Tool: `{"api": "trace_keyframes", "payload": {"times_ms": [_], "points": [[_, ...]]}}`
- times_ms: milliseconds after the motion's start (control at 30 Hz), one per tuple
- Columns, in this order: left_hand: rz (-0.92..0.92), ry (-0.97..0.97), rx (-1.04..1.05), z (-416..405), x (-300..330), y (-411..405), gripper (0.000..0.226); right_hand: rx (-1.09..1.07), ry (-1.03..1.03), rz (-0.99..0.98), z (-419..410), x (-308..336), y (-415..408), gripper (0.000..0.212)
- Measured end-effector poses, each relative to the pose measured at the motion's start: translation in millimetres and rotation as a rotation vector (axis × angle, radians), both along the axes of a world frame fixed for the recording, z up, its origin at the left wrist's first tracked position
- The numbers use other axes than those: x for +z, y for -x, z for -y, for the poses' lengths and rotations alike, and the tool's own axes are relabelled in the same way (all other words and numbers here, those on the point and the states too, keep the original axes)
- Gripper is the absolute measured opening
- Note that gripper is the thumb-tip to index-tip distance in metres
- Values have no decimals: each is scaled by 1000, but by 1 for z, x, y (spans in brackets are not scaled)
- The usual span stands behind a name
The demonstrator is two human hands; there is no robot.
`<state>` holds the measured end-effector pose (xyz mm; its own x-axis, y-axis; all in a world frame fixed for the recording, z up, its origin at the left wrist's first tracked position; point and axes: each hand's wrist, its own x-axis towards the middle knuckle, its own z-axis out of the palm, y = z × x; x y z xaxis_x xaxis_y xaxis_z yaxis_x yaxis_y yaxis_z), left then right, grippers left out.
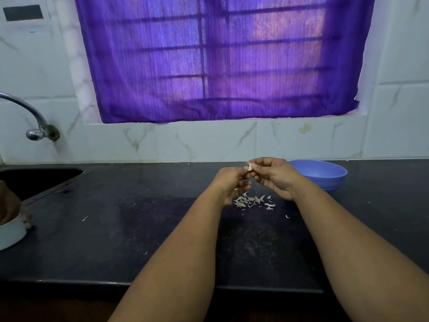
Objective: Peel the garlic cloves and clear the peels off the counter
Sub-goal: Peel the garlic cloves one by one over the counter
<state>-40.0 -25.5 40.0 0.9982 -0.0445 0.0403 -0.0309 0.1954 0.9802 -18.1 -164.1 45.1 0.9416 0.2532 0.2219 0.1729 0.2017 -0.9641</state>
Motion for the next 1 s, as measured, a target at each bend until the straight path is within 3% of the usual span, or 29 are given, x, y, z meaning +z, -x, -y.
{"api": "trace_keyframes", "payload": {"times_ms": [133,233,400,567,767,1000], "points": [[-28,-126,120,4,-2,-1,34,-60,63,21,-2,-1,0,13],[70,-253,247,0,-7,-10,41,-80,68,8,-1,0,1,13],[235,-71,159,-2,-11,-15,9,-96,96,36,-3,0,1,13],[259,-59,160,-3,-13,-18,12,-140,133,66,-4,0,-1,15],[252,-183,216,-4,-15,-20,13,-171,210,118,-2,-2,-1,17],[230,-122,213,-4,-12,-19,11,-270,250,164,-5,-2,-6,15]]}}
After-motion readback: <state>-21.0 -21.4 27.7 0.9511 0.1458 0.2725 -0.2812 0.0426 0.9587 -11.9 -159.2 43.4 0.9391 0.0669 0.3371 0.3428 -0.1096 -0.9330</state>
